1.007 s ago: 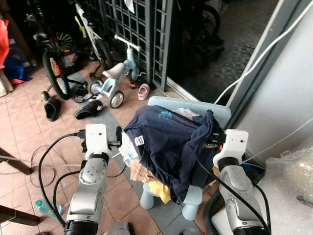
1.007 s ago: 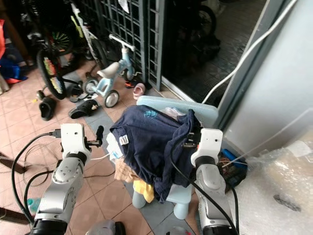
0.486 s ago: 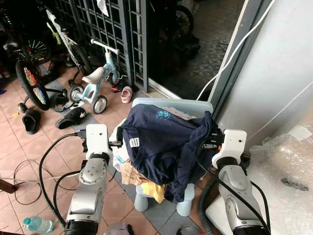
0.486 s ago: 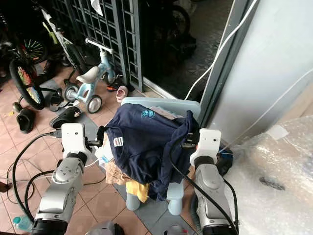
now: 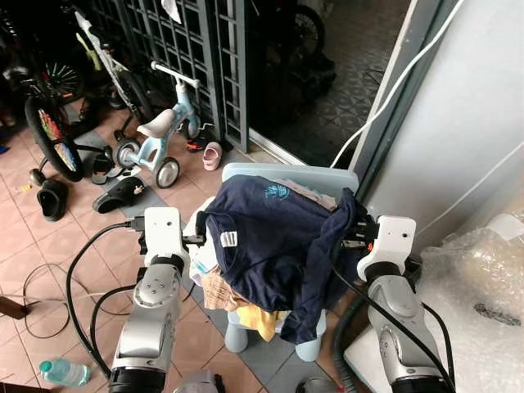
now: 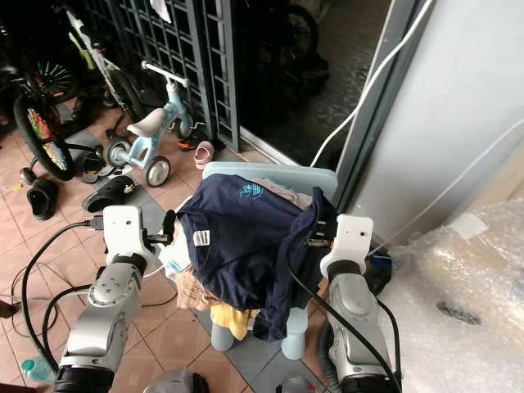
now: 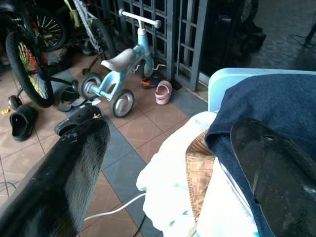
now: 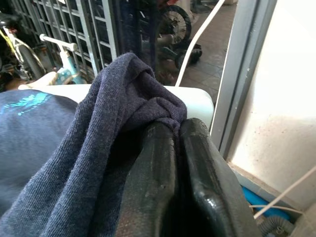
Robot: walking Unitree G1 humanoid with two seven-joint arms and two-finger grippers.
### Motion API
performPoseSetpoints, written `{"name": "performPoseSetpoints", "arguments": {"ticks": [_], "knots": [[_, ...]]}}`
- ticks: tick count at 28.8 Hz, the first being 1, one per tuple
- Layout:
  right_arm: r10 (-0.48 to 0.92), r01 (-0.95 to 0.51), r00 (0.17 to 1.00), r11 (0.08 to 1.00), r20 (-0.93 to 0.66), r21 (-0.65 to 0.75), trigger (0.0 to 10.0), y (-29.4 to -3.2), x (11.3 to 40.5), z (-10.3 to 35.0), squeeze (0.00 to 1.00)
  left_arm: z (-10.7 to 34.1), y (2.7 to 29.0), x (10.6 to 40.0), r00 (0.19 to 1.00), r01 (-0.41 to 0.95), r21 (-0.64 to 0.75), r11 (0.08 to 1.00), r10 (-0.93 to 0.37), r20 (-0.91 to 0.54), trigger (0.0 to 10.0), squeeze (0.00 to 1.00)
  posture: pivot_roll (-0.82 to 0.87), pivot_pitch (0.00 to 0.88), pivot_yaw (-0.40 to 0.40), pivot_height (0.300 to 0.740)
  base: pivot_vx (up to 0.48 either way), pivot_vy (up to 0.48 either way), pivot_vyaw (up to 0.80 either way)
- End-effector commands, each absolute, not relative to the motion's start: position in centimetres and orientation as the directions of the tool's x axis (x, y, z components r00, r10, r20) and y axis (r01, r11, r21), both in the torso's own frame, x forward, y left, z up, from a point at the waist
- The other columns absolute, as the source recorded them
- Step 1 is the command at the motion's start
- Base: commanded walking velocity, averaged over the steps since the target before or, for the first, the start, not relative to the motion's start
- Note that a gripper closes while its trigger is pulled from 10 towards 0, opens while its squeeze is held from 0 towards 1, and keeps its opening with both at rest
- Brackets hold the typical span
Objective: Clothes washing
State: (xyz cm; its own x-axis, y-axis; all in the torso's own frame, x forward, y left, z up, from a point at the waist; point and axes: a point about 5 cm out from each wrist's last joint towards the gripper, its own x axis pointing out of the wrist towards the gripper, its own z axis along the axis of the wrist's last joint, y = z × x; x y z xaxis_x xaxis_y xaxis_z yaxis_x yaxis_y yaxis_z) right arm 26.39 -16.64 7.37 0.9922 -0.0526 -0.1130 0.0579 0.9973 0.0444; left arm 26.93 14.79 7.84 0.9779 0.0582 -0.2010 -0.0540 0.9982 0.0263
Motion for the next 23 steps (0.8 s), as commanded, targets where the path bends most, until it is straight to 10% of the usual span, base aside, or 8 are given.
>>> {"name": "performPoseSetpoints", "arguments": {"ticks": [1,23], "knots": [[-0.054,0.06,0.992,0.997,-0.11,0.046,10.0,-16.84,26.51,7.61,0.0,7.73,14.71,27.02,0.976,-0.053,0.027,0.998,0.057,-0.211,10.0,0.0,-0.05,0.0,0.026,0.74,-0.251,0.0,0.0],[-0.052,0.059,0.99,0.997,-0.128,0.049,10.0,-16.85,26.62,7.38,0.0,7.66,14.67,27.1,0.975,-0.051,0.031,0.998,0.056,-0.216,10.0,0.0,-0.04,0.0,0.025,0.74,-0.261,0.0,-0.04]]}}
